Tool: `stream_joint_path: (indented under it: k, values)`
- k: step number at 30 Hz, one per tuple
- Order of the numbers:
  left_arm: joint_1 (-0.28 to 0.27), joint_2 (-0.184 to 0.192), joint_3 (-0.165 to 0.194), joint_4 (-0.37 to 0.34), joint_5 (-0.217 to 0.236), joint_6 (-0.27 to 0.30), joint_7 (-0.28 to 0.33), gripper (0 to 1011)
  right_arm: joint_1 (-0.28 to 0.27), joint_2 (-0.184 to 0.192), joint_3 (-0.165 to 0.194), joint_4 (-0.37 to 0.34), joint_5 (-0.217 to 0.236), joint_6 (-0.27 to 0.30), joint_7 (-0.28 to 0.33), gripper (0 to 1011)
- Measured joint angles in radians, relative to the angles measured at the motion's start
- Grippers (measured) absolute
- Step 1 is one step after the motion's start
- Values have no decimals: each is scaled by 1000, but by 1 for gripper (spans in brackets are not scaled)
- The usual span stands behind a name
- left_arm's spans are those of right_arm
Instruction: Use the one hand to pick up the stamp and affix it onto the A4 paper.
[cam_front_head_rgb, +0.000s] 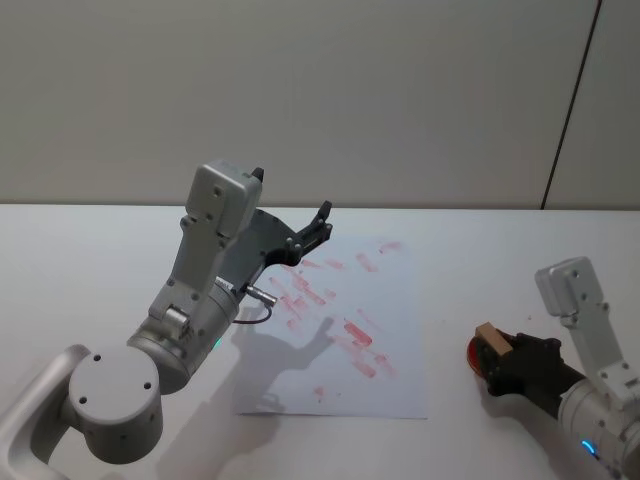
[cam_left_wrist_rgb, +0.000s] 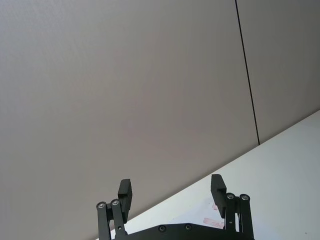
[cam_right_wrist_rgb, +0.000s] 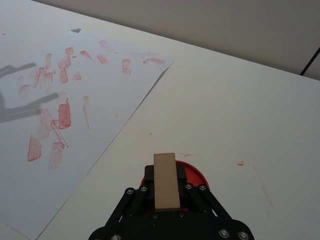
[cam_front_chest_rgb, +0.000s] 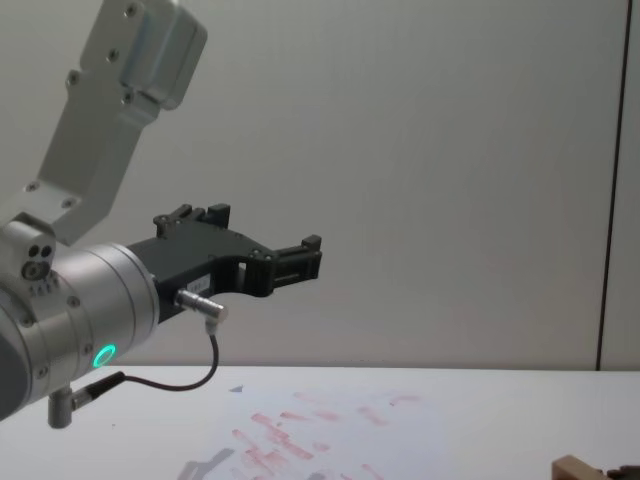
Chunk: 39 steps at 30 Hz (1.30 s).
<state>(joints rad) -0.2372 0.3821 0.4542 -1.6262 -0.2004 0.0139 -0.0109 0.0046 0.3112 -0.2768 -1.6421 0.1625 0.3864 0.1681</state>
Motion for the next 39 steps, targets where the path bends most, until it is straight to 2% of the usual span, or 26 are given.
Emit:
stream_joint_path:
  k: [9,18,29,35,39]
  values:
    - [0,0,0,0,0,0,0,1003,1,-1,0,0,-1,-5,0,219]
    - [0,0,0,0,0,0,0,1003,20,-14,2,-6,-2,-41,-4,220]
    - [0,0,0,0,0,0,0,1003,95,-70,-15,0,-6,-88,52,220]
    - [0,0,0,0,0,0,0,1003,136,-104,-34,29,-16,-88,100,220]
    - [0,0,0,0,0,0,0,1003,170,-134,-54,64,-33,-68,147,220]
